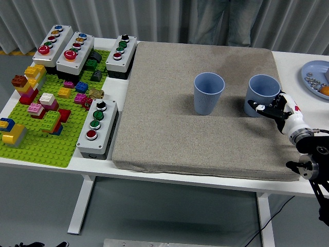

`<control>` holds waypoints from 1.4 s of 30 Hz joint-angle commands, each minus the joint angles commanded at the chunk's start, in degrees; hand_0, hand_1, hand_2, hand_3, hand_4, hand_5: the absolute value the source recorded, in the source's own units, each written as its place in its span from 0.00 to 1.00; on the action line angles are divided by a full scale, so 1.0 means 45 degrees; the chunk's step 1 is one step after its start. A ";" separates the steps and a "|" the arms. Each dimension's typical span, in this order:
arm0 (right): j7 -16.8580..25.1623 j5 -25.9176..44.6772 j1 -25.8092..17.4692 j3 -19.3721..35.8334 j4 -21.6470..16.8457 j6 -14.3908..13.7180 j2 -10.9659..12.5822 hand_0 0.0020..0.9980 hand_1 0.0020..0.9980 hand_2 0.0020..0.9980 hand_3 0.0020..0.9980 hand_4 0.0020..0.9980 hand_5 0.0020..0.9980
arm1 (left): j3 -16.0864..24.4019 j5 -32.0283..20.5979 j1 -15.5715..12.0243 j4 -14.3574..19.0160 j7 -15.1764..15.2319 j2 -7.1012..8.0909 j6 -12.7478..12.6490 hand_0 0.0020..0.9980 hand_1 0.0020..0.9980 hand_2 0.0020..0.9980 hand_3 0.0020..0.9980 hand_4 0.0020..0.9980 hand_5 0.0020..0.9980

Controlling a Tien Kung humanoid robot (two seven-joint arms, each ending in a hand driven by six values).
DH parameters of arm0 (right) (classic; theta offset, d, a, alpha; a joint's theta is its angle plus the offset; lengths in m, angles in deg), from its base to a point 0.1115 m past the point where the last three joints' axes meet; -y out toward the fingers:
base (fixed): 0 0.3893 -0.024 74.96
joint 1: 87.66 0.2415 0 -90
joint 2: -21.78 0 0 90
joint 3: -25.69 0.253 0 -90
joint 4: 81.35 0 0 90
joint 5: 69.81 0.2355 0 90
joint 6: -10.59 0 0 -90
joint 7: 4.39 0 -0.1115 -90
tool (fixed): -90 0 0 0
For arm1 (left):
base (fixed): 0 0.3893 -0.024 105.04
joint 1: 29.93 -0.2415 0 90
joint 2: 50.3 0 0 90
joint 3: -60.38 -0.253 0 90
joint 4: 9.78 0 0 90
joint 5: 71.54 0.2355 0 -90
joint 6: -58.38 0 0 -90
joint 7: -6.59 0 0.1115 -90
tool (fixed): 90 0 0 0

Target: Pick cup pour cup place

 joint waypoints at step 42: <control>0.0209 0.0453 0.0113 -0.0114 -0.0098 -0.0039 -0.0001 0.88 0.77 0.65 0.68 0.69 0.08 | 0.0037 0.0072 0.0004 0.0000 -0.0014 0.0013 0.0011 0.78 0.76 0.82 0.65 0.51 1.00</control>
